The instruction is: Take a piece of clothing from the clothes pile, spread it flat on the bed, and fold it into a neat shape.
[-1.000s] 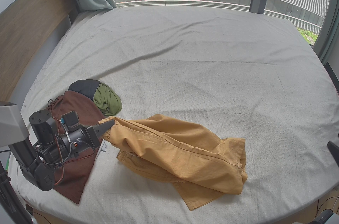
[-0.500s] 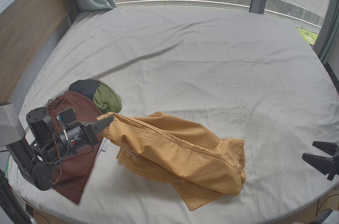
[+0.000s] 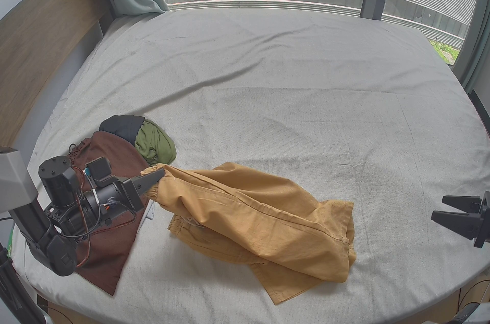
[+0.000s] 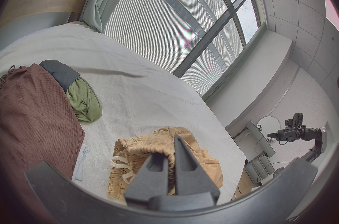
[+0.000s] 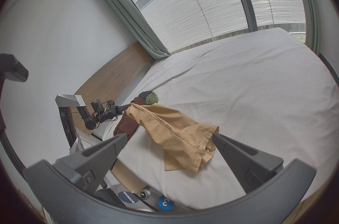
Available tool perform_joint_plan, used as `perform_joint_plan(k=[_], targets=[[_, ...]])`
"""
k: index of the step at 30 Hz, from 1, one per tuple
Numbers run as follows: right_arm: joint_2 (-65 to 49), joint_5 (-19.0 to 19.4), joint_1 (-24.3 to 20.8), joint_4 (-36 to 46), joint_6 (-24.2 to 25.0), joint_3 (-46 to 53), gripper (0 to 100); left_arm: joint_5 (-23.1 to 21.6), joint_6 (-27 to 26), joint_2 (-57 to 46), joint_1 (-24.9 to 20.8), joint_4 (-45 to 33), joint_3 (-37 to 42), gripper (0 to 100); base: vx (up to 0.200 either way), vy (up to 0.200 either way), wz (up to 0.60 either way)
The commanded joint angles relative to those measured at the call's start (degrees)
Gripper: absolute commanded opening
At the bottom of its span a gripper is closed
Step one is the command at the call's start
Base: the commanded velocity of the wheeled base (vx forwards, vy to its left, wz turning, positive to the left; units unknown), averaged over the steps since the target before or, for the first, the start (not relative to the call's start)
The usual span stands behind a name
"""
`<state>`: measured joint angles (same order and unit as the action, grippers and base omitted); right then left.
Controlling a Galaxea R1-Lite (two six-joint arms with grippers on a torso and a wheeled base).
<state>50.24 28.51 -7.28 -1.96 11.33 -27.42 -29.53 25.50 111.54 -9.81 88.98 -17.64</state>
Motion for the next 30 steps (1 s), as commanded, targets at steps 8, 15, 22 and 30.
perform_joint_plan(k=[8,15,22,30], targets=[[13.83,2.16,-0.19,-9.29,0.72,2.98,100,-0.01,-0.10,1.40,-0.03,0.05,-0.11,0,0.000,0.000,0.00],[20.34,2.69,-0.19,-13.86,1.59,4.83,100,-0.01,-0.10,2.19,0.06,0.05,-0.47,0,0.000,0.000,0.00],[22.54,5.68,-0.19,-13.86,4.93,4.65,100,-0.01,-0.19,2.27,-0.03,0.05,-0.47,0,0.000,0.000,0.00],[27.37,5.85,-0.19,-14.38,5.73,4.65,100,0.08,-0.28,2.27,-0.21,0.05,-0.20,0,0.000,0.000,0.00]])
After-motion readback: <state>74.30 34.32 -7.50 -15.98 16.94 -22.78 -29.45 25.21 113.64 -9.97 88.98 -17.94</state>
